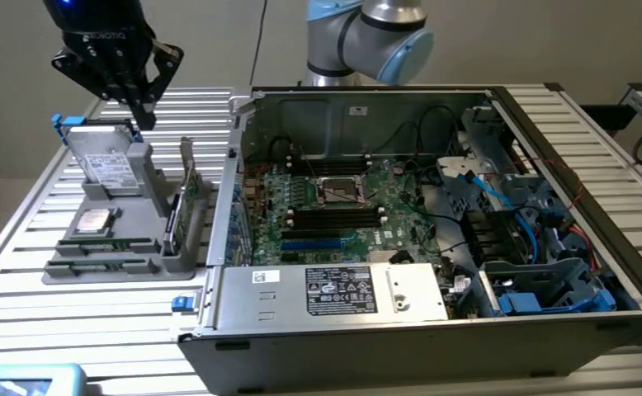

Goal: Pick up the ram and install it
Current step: 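Reach for the ram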

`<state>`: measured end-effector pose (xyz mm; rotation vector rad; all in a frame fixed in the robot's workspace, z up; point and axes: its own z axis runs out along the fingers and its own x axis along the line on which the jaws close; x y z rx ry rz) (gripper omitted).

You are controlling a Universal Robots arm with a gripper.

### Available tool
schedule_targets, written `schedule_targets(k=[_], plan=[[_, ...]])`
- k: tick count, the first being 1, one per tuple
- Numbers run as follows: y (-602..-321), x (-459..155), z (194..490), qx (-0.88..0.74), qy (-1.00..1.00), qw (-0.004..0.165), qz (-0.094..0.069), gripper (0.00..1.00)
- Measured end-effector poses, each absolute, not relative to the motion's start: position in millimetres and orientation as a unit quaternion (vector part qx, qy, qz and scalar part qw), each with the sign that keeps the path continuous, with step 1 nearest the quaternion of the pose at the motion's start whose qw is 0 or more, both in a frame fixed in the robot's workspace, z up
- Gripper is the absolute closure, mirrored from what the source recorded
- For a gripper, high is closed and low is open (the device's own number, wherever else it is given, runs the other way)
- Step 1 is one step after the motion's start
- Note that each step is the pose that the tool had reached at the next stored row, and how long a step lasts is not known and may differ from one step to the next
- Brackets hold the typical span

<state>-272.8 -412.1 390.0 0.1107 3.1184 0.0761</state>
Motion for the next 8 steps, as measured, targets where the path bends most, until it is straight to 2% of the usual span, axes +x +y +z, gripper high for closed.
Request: schedule_targets(k=[8], plan=[[-424,-287,386,0.035,0.999,0.01,0.024,0.89]])
